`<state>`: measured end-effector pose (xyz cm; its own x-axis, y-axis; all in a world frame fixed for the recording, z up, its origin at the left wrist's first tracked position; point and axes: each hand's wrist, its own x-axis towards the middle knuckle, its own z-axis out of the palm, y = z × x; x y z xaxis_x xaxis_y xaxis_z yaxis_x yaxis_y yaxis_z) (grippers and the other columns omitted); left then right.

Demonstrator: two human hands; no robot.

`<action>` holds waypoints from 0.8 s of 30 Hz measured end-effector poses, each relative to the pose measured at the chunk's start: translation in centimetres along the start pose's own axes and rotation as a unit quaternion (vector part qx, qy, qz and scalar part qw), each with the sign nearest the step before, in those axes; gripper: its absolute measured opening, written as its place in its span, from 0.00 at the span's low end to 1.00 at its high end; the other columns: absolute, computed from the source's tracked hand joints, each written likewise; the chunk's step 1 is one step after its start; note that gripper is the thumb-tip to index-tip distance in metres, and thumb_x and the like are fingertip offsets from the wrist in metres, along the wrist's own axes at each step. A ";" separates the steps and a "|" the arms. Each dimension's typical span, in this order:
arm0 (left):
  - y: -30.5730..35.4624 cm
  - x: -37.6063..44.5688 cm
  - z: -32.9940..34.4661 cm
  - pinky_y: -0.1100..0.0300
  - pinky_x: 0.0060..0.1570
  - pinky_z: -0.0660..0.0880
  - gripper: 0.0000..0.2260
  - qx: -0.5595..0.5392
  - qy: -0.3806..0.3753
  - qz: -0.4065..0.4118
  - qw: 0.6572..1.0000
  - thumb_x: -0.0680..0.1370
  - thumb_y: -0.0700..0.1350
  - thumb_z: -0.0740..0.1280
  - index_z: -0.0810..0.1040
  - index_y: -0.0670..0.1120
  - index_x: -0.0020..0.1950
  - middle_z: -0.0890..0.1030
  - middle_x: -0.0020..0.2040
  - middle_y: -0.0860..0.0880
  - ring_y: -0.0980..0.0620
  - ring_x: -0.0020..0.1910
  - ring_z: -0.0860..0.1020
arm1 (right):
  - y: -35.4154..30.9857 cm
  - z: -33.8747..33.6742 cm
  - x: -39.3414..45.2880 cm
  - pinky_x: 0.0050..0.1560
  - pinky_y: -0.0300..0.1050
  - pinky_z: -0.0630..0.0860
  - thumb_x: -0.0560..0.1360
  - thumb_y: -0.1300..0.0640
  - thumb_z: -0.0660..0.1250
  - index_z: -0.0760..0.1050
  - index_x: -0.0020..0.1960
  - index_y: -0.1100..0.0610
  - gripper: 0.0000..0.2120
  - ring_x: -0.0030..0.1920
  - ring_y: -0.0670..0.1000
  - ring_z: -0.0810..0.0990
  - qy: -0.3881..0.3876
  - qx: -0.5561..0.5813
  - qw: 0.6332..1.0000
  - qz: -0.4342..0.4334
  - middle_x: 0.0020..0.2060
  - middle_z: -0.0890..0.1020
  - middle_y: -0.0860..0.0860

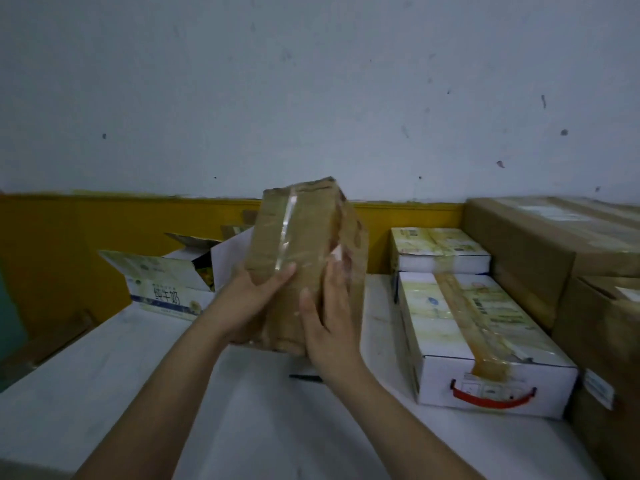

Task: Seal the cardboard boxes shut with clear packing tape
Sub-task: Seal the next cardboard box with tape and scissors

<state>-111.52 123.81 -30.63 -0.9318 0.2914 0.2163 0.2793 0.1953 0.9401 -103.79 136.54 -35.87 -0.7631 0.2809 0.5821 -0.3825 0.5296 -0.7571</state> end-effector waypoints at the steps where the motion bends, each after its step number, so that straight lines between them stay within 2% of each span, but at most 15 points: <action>1: -0.3 0.4 -0.2 0.52 0.64 0.74 0.35 -0.026 0.019 -0.011 0.999 0.70 0.67 0.73 0.68 0.52 0.71 0.77 0.60 0.56 0.50 0.61 0.77 | 0.2 0.1 -0.2 0.79 0.44 0.46 0.79 0.31 0.47 0.45 0.80 0.41 0.32 0.77 0.36 0.44 -0.019 0.012 1.000 -0.008 0.80 0.46 0.39; 3: -1.4 0.9 -0.4 0.53 0.60 0.75 0.39 -0.020 0.083 -0.024 0.996 0.70 0.67 0.73 0.69 0.45 0.73 0.77 0.64 0.50 0.50 0.60 0.76 | 1.8 -0.5 0.8 0.79 0.47 0.52 0.79 0.32 0.51 0.54 0.80 0.43 0.32 0.77 0.38 0.52 -0.004 0.019 1.000 0.014 0.79 0.55 0.42; 4: -1.9 0.9 -0.6 0.53 0.60 0.75 0.39 -0.002 0.108 -0.023 0.994 0.71 0.67 0.72 0.69 0.43 0.72 0.76 0.66 0.47 0.49 0.60 0.76 | 2.8 -1.0 1.8 0.78 0.52 0.56 0.77 0.31 0.57 0.55 0.80 0.45 0.37 0.77 0.43 0.55 0.020 0.004 0.998 0.059 0.78 0.57 0.45; 5: -2.6 1.2 -1.0 0.52 0.60 0.76 0.41 0.011 0.124 -0.026 0.992 0.69 0.69 0.71 0.70 0.42 0.70 0.76 0.66 0.45 0.48 0.60 0.77 | 3.6 -1.5 2.9 0.77 0.56 0.58 0.71 0.27 0.61 0.51 0.81 0.47 0.46 0.77 0.49 0.56 0.027 -0.019 0.991 0.129 0.78 0.56 0.48; 6: -2.9 1.3 -1.4 0.50 0.61 0.77 0.45 0.018 0.130 -0.030 0.991 0.64 0.74 0.71 0.72 0.42 0.68 0.76 0.66 0.45 0.47 0.60 0.78 | 4.4 -2.0 3.9 0.76 0.59 0.60 0.65 0.24 0.64 0.45 0.81 0.49 0.55 0.77 0.53 0.56 0.004 -0.023 0.979 0.204 0.79 0.55 0.50; 7: -3.2 1.5 -1.7 0.47 0.61 0.78 0.49 0.016 0.128 -0.040 0.991 0.60 0.79 0.70 0.74 0.43 0.67 0.77 0.65 0.45 0.47 0.59 0.79 | 5.1 -2.2 4.7 0.74 0.59 0.62 0.61 0.23 0.66 0.42 0.81 0.49 0.61 0.77 0.55 0.60 -0.032 0.009 0.965 0.261 0.78 0.57 0.51; 9: -4.7 2.3 -2.6 0.46 0.60 0.79 0.52 0.017 0.122 -0.044 0.991 0.56 0.83 0.67 0.77 0.46 0.66 0.80 0.63 0.47 0.47 0.58 0.81 | 6.0 -2.3 5.8 0.67 0.55 0.71 0.60 0.26 0.70 0.48 0.80 0.50 0.59 0.68 0.54 0.71 -0.078 0.105 0.939 0.318 0.73 0.69 0.49; 11: -6.1 2.9 -3.1 0.46 0.59 0.80 0.52 0.028 0.132 -0.048 0.990 0.55 0.84 0.65 0.80 0.47 0.63 0.81 0.61 0.46 0.47 0.56 0.81 | 6.0 -1.9 6.2 0.57 0.49 0.74 0.64 0.30 0.73 0.57 0.76 0.52 0.50 0.60 0.51 0.75 -0.071 0.132 0.936 0.318 0.68 0.74 0.48; 13: -5.6 2.0 -3.1 0.46 0.58 0.80 0.51 0.023 0.151 -0.049 0.987 0.55 0.84 0.65 0.81 0.46 0.61 0.80 0.60 0.44 0.46 0.55 0.81 | 5.9 -1.3 6.2 0.53 0.45 0.72 0.66 0.34 0.74 0.58 0.75 0.53 0.46 0.57 0.49 0.74 -0.044 0.132 0.942 0.305 0.67 0.74 0.49; 17: -4.4 0.8 -2.7 0.51 0.56 0.80 0.35 0.012 0.127 -0.024 0.991 0.66 0.73 0.64 0.81 0.45 0.56 0.84 0.55 0.45 0.48 0.53 0.82 | 5.7 -1.1 5.5 0.54 0.45 0.73 0.67 0.36 0.75 0.59 0.74 0.54 0.46 0.56 0.48 0.75 -0.002 0.124 0.952 0.280 0.66 0.75 0.49; 19: -4.4 0.9 -2.5 0.49 0.59 0.80 0.40 0.013 0.117 -0.026 0.993 0.65 0.77 0.63 0.83 0.46 0.58 0.85 0.55 0.46 0.48 0.53 0.83 | 5.3 -1.8 5.7 0.57 0.47 0.76 0.65 0.35 0.76 0.60 0.73 0.55 0.46 0.56 0.48 0.76 0.029 0.100 0.958 0.267 0.65 0.76 0.49; 21: -3.9 1.4 -1.8 0.45 0.64 0.77 0.44 0.002 0.126 -0.033 0.991 0.67 0.80 0.60 0.82 0.45 0.63 0.81 0.61 0.43 0.44 0.57 0.81 | 4.3 -2.6 5.9 0.59 0.51 0.77 0.64 0.33 0.76 0.62 0.72 0.55 0.47 0.59 0.50 0.77 0.053 0.068 0.964 0.253 0.65 0.76 0.50; 24: -2.0 2.0 -0.1 0.44 0.72 0.66 0.36 -0.008 0.169 -0.065 0.983 0.80 0.68 0.56 0.68 0.41 0.77 0.64 0.76 0.35 0.37 0.71 0.69 | 2.3 -4.8 6.7 0.54 0.49 0.76 0.67 0.33 0.73 0.62 0.72 0.56 0.44 0.60 0.53 0.77 0.067 -0.003 0.973 0.222 0.62 0.77 0.49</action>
<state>-113.99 123.96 -32.03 -0.9838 -0.0640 0.1674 0.1522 0.1947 0.9690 -107.30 143.50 -32.33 -0.7775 0.5848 0.2311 -0.0268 0.3364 -0.9413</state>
